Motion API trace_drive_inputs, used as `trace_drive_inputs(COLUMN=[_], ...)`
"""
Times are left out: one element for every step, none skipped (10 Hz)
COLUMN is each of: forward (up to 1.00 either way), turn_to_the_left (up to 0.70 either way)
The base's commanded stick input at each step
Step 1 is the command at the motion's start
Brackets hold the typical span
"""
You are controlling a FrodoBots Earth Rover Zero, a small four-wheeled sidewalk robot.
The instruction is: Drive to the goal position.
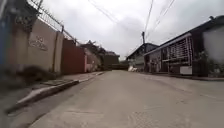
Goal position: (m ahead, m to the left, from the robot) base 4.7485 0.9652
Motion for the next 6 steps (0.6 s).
trace_drive_inputs(forward=[0.85,0.85,0.85,0.85,0.85,0.85], turn_to_the_left=[-0.31,-0.25,-0.1,0.0,0.0,0.0])
